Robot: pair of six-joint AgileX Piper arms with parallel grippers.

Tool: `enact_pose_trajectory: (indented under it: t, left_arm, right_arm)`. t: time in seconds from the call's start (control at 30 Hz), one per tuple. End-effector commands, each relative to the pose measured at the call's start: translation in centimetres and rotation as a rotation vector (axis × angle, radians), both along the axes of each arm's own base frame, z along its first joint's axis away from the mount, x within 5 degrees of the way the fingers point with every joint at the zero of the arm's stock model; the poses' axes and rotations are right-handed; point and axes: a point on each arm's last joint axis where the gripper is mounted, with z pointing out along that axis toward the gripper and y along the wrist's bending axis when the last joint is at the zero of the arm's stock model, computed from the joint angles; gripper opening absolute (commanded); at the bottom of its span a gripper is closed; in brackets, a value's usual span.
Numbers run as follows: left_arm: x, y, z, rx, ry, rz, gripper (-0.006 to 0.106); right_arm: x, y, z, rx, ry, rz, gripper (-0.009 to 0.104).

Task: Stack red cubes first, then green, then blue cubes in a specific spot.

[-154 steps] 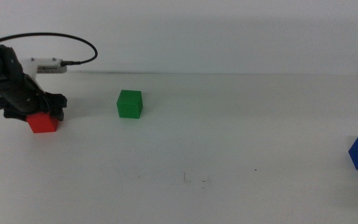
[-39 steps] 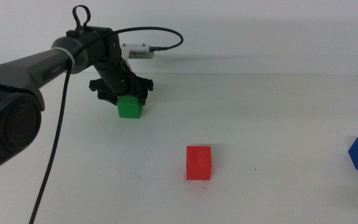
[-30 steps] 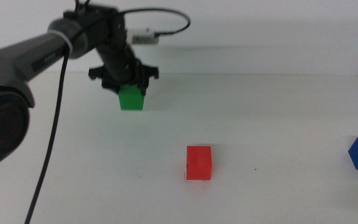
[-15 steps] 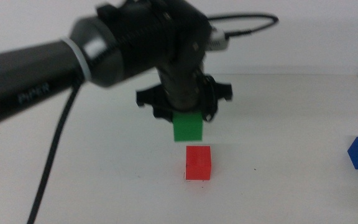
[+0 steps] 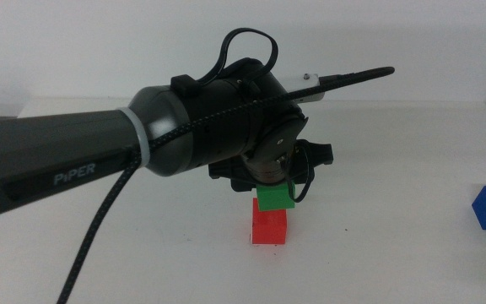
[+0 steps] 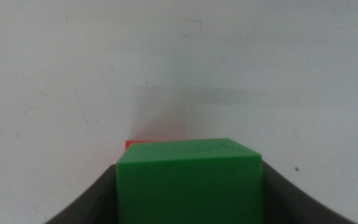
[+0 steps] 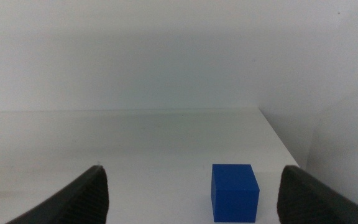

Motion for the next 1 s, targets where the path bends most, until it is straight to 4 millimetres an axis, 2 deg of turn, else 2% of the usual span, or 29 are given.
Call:
enact_pose_trajectory:
  t: [0.0,0.8,0.97]
  left_arm:
    - [0.4,0.1,-0.7,0.003,-0.002,0.023,0.012]
    - [1.0,-0.6,-3.7,0.039,0.036,0.011,0.012]
    - [1.0,-0.6,-3.7,0.063,0.037,-0.017,0.026]
  right_arm:
    - [0.0,-0.1,0.0,-0.011,-0.005,-0.008,0.090]
    - [0.0,-0.1,0.0,-0.011,-0.005,-0.008,0.090]
    - [0.0,-0.1,0.0,-0.011,-0.005,-0.008,0.090]
